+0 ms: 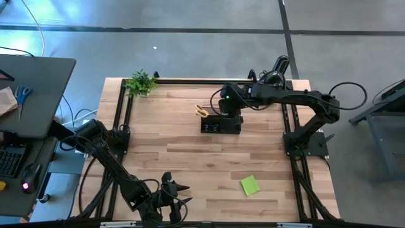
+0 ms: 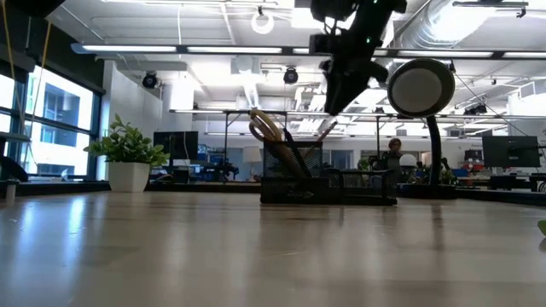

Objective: Pick and place office supplies into organizer
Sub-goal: Put the green sticky note into the desk organizer

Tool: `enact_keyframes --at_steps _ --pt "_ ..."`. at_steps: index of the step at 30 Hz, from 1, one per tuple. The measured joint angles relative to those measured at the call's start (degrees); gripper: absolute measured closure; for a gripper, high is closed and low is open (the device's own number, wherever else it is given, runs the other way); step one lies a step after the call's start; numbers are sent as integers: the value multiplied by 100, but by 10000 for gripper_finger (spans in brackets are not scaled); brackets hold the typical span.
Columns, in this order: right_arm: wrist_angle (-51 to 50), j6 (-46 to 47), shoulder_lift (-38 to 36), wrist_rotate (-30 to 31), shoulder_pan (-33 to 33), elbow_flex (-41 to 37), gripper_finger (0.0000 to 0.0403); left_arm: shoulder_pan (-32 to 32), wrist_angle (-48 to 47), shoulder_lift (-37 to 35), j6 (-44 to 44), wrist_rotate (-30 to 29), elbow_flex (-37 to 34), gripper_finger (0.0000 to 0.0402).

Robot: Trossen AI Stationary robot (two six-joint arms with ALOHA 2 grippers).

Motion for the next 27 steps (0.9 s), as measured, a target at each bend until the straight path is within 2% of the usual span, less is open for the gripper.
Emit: enact_keyframes --at_steps 7,12,15,19,27 --pt "-363 827 -573 -129 288 318 259 0 50 21 -18 -10 2 208" --pt "-739 1591 -938 -809 582 268 259 -4 188 176 -11 -22 2 208" --pt "-768 1815 -1054 -1140 896 6 259 -2 293 279 -28 -27 2 208" --pt "-680 2108 -1169 -1140 1377 -460 259 -3 487 315 -41 -3 2 208" --pt "107 3103 -1305 -1585 2313 -1781 259 20 564 315 188 -2 2 208"
